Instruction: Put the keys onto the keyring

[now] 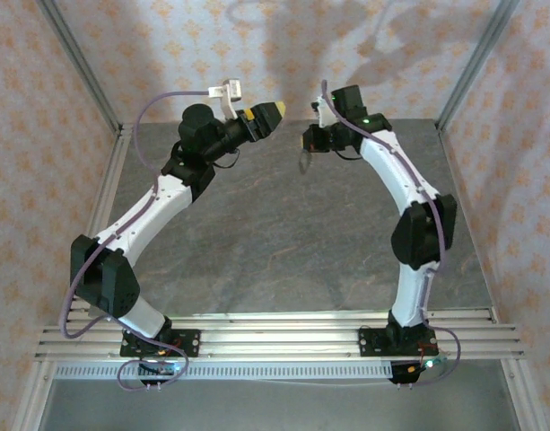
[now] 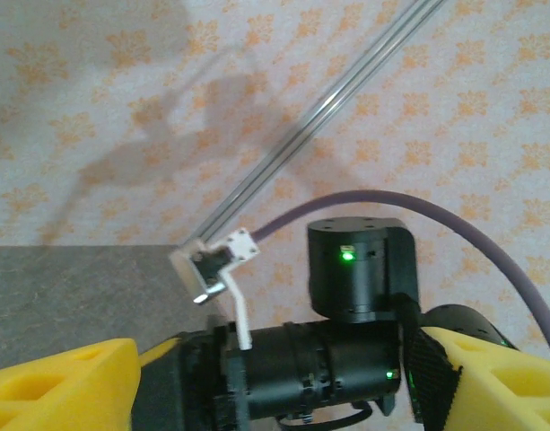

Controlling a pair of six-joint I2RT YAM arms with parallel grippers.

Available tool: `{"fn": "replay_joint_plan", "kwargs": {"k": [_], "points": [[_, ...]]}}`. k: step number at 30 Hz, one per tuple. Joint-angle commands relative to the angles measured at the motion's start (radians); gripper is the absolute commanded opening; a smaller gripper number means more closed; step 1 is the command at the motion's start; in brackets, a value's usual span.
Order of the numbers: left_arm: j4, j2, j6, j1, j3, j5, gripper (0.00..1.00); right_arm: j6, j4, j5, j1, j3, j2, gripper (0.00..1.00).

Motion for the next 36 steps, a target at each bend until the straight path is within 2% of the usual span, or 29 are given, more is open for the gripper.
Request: {"fn": "replay_joint_plan", "kwargs": {"k": [1,4,6,9,14,20,26,36], "points": [[-0.009,-0.027,0.017,0.016,-0.007,-0.014,0.80,0.041,0.041,-0.037,0.041,0.116,0.066,0.00],[-0.017,-0.027,0.020,0.021,-0.009,-0.011,0.80,0.053,0.037,-0.051,0.059,0.174,0.140,0.00],[-0.016,-0.031,0.023,0.023,-0.015,-0.012,0.80,0.056,0.045,-0.068,0.063,0.153,0.164,0.00],[-0.012,-0.040,0.023,0.025,-0.031,-0.015,0.80,0.081,0.142,-0.093,0.066,-0.001,0.147,0.00],[0.022,-0.045,-0.003,0.025,-0.063,-0.017,0.80,0.177,0.359,-0.129,0.069,-0.336,0.031,0.00],[0.049,-0.041,-0.034,0.022,-0.080,-0.011,0.80,0.219,0.462,-0.129,0.091,-0.586,-0.074,0.00],[0.048,-0.038,-0.043,0.014,-0.085,-0.009,0.80,0.242,0.511,-0.135,0.103,-0.711,-0.106,0.00],[0.039,-0.010,-0.045,-0.001,-0.074,-0.006,0.80,0.234,0.509,-0.149,0.113,-0.809,-0.132,0.00]]}}
